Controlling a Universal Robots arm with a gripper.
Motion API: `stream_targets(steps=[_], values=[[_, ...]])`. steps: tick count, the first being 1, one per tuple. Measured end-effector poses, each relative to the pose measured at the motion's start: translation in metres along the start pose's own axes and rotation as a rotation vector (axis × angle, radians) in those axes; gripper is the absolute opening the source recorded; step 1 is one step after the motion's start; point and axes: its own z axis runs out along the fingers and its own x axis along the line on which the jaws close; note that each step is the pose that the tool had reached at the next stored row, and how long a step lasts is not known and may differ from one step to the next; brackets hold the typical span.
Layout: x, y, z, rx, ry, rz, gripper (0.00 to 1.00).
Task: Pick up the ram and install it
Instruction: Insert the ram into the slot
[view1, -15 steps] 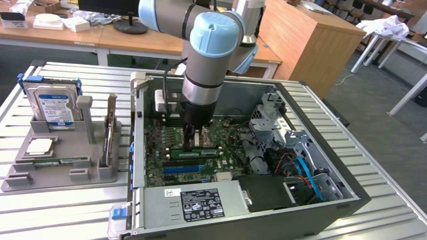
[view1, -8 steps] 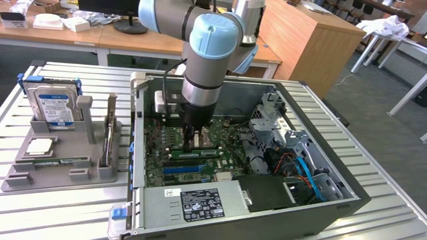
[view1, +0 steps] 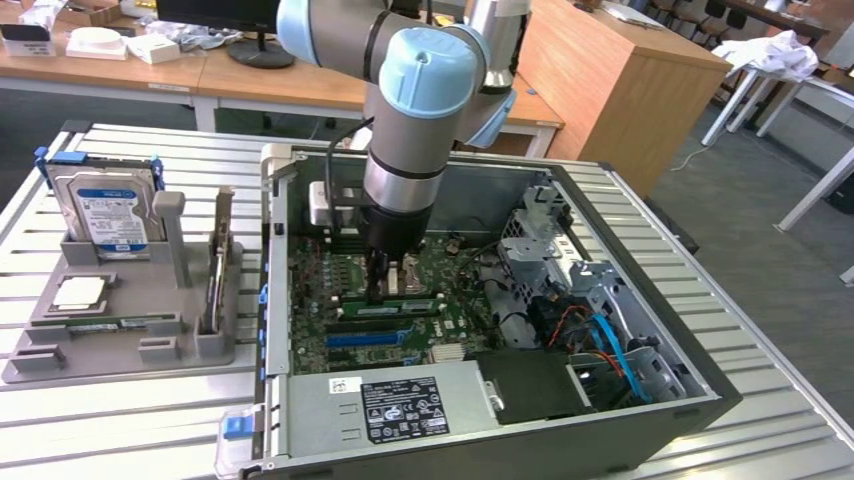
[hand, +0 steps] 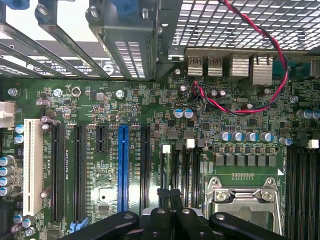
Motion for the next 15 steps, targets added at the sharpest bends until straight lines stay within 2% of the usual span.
stream_targets(steps=[6,15], values=[[0.0,-0.0002,-0.0015,0.0014,-0.0013,0.0,0.1],[-0.001,0.0001,-0.0191,0.0,0.0,0.0,0.1]])
